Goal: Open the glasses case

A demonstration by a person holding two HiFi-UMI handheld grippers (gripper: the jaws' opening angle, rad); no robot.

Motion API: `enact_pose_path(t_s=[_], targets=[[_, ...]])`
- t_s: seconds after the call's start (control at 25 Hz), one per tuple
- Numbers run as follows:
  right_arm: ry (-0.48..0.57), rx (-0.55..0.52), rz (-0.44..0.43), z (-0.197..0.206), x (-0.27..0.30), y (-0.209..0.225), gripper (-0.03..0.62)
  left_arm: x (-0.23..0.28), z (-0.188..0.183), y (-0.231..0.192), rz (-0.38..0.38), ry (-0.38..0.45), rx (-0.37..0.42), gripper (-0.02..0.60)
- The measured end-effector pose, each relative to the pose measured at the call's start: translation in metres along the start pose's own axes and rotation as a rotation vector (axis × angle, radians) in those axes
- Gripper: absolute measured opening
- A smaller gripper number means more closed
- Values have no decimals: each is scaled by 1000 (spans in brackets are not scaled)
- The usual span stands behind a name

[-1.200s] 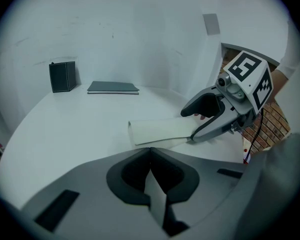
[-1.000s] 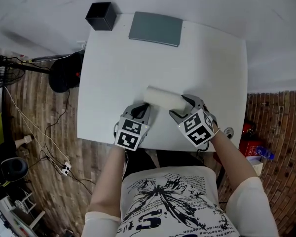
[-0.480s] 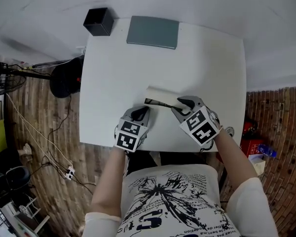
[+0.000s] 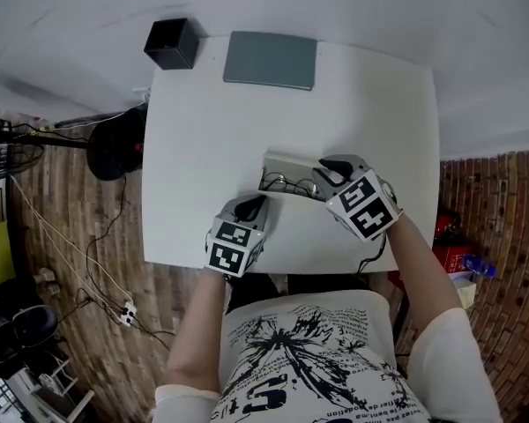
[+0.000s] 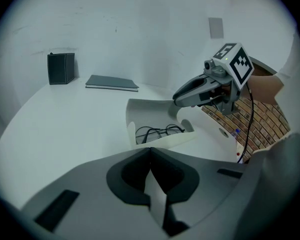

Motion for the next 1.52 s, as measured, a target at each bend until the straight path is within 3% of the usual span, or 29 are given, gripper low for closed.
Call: enact_pose_path(t_s=[0.6,0.72,0.84,1.16,1.44,1.52], targets=[[-11,74,71,4,27,36,106,2,0,-3,21,-35,-17,14],[-19,77,92,6,31,38,114,4,4,-1,-8,-80,28,14],[-13,78,116,8,32,41,121,4,3,1,-27,-58,72,14],[48,42,159,-2,20,29,126,2,3,0,12,-65,50,14],[155,175,323,-18,-29,25,124,-8,3,-1,45,-63,11,14],[184,188,368,-18,-45,20,87,-18,-2,3,55,-47,39,14]])
Point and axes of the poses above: the fingertips, and each gripper's own axes: x forward along the fingers, y to its right, z out of its underside, the point moved 5 cm from there along -x, backward along the fingers, and after that the axes turned 14 degrees about -x, right-handed, at the moved point
